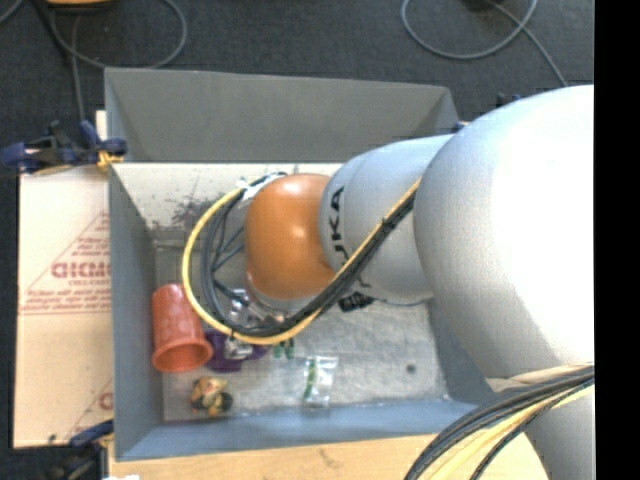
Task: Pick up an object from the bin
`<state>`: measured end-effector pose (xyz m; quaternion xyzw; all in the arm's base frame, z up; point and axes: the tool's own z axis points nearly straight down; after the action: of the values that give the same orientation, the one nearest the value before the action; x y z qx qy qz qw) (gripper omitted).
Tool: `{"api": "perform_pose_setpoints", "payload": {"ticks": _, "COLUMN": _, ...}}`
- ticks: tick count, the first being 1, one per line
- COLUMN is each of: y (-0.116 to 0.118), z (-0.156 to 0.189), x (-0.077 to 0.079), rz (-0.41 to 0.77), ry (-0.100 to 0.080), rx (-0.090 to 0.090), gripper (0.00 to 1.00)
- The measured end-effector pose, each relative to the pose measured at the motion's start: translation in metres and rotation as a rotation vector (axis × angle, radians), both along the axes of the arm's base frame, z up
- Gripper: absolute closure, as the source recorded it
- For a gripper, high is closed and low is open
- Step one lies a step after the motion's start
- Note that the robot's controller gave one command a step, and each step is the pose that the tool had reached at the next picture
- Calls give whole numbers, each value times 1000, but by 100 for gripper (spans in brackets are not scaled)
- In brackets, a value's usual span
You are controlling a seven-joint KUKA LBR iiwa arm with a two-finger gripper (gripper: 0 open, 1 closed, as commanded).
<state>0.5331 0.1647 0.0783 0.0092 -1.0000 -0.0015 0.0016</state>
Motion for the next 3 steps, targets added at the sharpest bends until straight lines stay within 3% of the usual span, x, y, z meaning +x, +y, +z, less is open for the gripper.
{"api": "perform_pose_setpoints", "payload": {"ticks": 1, "y": 0, "z": 0, "x": 0, "rz": -1, "ry": 0, "rx": 0, "gripper": 100}}
{"api": "perform_pose_setpoints", "payload": {"ticks": 2, "y": 0, "z": 102, "x": 1, "rz": 9, "ry": -6, "rx": -1, "gripper": 100}}
{"api": "perform_pose_setpoints", "payload": {"ticks": 3, "y": 0, "z": 101, "x": 0, "rz": 9, "ry": -5, "rx": -1, "gripper": 100}}
